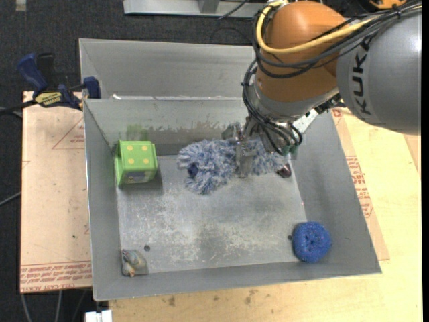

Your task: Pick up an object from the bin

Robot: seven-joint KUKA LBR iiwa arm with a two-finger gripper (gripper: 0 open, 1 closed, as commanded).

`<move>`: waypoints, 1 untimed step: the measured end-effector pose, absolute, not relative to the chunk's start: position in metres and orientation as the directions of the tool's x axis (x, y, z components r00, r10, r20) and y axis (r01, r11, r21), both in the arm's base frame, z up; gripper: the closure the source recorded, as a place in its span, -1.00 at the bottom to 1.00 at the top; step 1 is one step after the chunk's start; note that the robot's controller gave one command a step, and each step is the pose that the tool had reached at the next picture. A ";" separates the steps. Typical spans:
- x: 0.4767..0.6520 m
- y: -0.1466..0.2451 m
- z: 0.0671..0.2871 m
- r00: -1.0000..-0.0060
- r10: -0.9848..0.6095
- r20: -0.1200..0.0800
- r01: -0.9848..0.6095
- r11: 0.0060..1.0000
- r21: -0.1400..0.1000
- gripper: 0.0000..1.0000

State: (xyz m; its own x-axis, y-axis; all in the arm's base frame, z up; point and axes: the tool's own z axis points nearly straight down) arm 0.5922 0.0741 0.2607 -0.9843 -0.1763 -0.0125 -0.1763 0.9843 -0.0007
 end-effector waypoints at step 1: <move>0.591 0.074 0.256 -0.984 -0.176 -0.003 -0.176 0.984 0.001 -1.00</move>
Offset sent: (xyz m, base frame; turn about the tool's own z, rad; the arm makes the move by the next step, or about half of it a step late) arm 0.0000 0.0000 0.0000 0.0000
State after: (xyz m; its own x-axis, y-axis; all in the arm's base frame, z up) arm 0.5905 0.0743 0.2556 -0.9843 -0.1765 -0.0034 -0.1765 0.9843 0.0009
